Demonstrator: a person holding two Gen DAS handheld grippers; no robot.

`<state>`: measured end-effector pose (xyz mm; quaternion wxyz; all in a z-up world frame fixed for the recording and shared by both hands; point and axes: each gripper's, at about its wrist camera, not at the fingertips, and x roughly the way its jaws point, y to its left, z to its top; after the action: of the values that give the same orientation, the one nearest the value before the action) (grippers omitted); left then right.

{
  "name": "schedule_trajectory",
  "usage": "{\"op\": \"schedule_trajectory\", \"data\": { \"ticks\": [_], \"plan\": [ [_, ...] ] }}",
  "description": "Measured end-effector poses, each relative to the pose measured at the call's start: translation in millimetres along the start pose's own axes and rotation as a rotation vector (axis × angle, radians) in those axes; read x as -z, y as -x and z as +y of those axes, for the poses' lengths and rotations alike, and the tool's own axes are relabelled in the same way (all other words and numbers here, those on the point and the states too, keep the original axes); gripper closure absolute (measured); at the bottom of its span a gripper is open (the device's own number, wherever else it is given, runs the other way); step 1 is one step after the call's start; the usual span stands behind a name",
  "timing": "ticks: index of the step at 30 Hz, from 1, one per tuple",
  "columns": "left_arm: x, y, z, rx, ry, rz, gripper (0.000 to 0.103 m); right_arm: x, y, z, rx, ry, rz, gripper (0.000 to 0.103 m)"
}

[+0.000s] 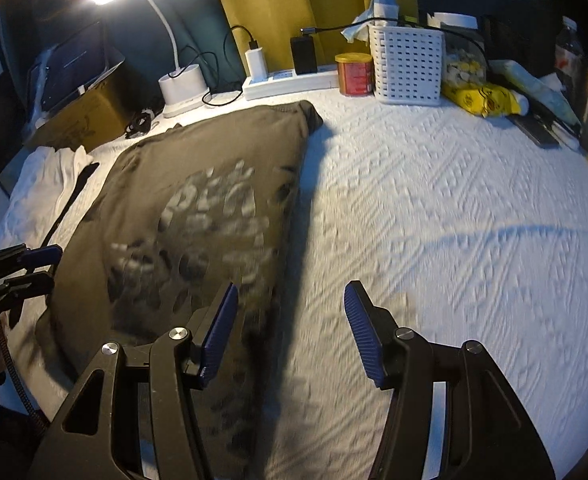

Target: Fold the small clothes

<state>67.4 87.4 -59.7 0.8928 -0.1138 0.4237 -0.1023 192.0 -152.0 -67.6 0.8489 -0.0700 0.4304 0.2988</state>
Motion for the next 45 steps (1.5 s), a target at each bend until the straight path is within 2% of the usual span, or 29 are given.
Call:
{"op": "schedule_trajectory", "data": {
  "ticks": [7,13,14,15,16,17,20,25,32,33,34,35,37,45],
  "plan": [
    [12,5,5,-0.029,-0.042,-0.006,0.048,20,12,0,-0.006,-0.023,-0.010,0.044],
    [10,-18,2,0.011,-0.083,0.055,0.048,32,14,5,-0.026,-0.018,0.004,0.044],
    [10,-20,0,0.013,-0.095,0.056,0.060,34,13,7,-0.032,-0.014,0.007,0.044],
    [10,-21,-3,0.019,-0.115,0.061,0.079,36,13,9,-0.032,-0.013,0.010,0.044],
    [9,-21,-6,0.016,-0.129,0.063,0.089,37,13,10,-0.031,-0.014,0.011,0.044],
    [10,-18,-9,0.002,-0.143,0.057,0.093,38,12,11,-0.034,-0.014,0.013,0.044],
    [13,1,-17,-0.041,-0.165,0.006,0.095,41,15,13,-0.036,-0.011,0.015,0.044],
    [28,34,-23,-0.097,-0.113,-0.072,0.097,51,17,14,-0.035,-0.015,0.019,0.044],
    [51,31,-12,-0.108,-0.018,-0.040,0.100,64,22,32,-0.046,0.018,0.015,0.045],
    [52,30,-11,-0.105,-0.010,-0.034,0.100,65,22,35,-0.052,0.027,0.010,0.052],
    [53,30,-10,-0.101,-0.004,-0.034,0.100,66,22,37,-0.054,0.037,0.007,0.076],
    [55,31,-10,-0.098,-0.004,-0.032,0.100,67,22,40,-0.039,0.051,0.007,0.083],
    [56,30,-11,-0.099,-0.006,-0.029,0.100,67,22,40,-0.050,0.046,0.004,0.090],
    [61,32,-17,-0.075,-0.012,-0.007,0.100,71,41,42,-0.043,0.054,-0.009,0.093]
  ]
}}
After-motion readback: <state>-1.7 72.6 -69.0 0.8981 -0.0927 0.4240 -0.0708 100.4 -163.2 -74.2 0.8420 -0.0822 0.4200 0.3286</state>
